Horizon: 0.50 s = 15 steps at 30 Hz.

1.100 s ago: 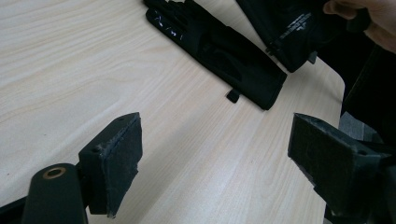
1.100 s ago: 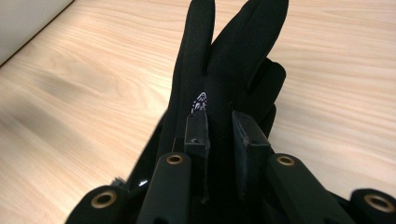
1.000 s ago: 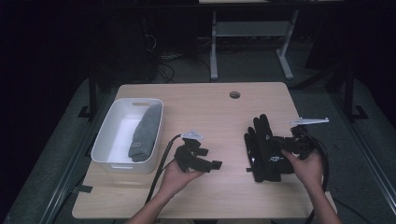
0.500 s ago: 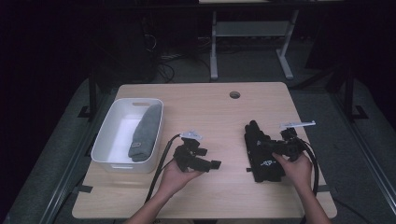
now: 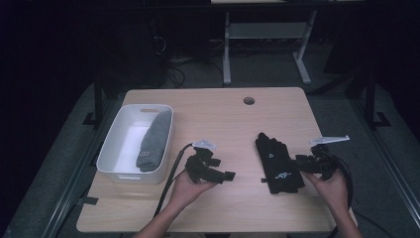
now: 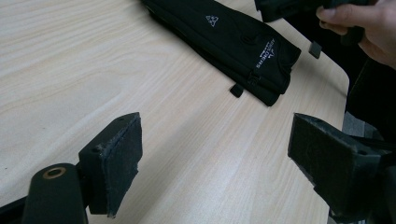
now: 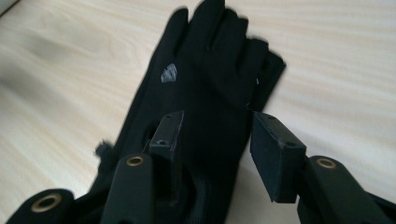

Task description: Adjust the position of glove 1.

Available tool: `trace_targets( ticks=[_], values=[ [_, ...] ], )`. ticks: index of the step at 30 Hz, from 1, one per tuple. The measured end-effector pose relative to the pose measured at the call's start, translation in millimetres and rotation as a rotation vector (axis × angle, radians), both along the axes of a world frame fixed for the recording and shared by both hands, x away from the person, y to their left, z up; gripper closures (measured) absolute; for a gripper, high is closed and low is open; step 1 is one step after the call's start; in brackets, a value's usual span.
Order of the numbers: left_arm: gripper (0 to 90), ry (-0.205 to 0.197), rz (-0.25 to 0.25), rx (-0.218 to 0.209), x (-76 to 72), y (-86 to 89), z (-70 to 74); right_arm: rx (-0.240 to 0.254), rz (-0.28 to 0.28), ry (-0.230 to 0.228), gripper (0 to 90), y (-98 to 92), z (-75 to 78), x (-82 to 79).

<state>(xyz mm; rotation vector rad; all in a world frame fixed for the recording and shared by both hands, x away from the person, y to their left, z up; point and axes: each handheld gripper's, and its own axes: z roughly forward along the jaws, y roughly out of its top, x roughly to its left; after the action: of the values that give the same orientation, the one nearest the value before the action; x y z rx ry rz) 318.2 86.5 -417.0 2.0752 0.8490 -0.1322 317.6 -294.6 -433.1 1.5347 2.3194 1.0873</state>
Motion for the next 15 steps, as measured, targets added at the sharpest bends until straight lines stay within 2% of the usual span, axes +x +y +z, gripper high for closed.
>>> trace_targets(
  ticks=[4,6,12,15],
  values=[
    [17.5,0.005,0.008,-0.008,-0.5,-2.4,-1.4,0.011,0.012,0.012,71.3,-5.5,-4.9,-9.6],
    [17.5,0.007,0.004,-0.008,-0.1,-3.8,-2.3,0.016,0.020,0.017,74.4,-5.8,-8.3,-12.3],
    [17.7,0.019,-0.006,-0.015,0.4,-11.3,-7.5,0.045,0.052,0.036,75.1,-2.4,-15.2,-18.9],
    [17.8,0.027,-0.009,-0.019,0.3,-17.0,-11.2,0.065,0.065,0.051,71.5,0.3,-17.8,-22.3]
  ],
)
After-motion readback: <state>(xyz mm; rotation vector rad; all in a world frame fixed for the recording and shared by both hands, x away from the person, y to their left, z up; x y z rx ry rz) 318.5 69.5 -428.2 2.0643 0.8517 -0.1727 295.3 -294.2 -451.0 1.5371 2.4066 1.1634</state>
